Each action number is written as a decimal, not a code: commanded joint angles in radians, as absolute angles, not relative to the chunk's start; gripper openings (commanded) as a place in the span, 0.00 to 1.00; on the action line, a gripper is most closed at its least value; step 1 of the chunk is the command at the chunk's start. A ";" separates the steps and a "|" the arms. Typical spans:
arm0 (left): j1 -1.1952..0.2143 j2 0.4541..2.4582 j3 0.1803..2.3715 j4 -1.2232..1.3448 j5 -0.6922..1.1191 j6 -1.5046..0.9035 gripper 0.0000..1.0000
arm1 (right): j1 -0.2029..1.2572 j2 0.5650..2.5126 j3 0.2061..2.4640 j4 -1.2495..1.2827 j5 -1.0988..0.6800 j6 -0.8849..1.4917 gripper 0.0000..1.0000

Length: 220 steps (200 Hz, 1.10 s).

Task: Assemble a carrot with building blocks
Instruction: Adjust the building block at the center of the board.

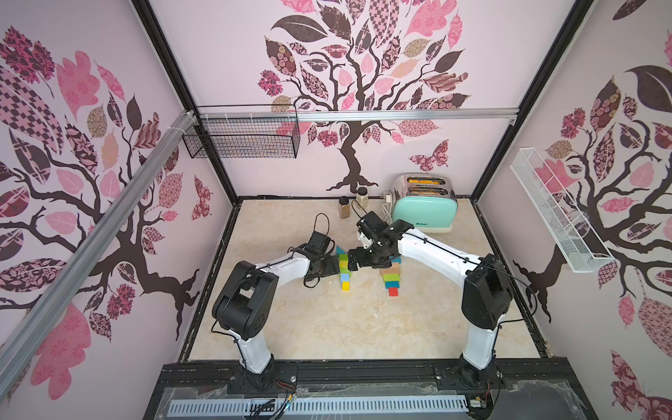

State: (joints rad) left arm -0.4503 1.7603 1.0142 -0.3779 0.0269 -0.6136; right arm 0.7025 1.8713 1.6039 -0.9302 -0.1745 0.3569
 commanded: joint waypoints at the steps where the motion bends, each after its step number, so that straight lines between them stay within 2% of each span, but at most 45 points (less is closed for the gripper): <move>1: -0.449 1.779 0.982 -0.476 0.002 -0.629 0.89 | 0.697 1.888 1.603 -0.921 -0.179 0.348 0.99; 143: -0.455 1.840 1.022 -0.483 0.113 -0.565 0.87 | 0.697 1.899 1.600 -0.914 -0.178 0.345 0.99; 220: -0.464 1.843 1.020 -0.505 0.117 -0.552 0.87 | 0.694 1.910 1.604 -0.919 -0.178 0.336 0.99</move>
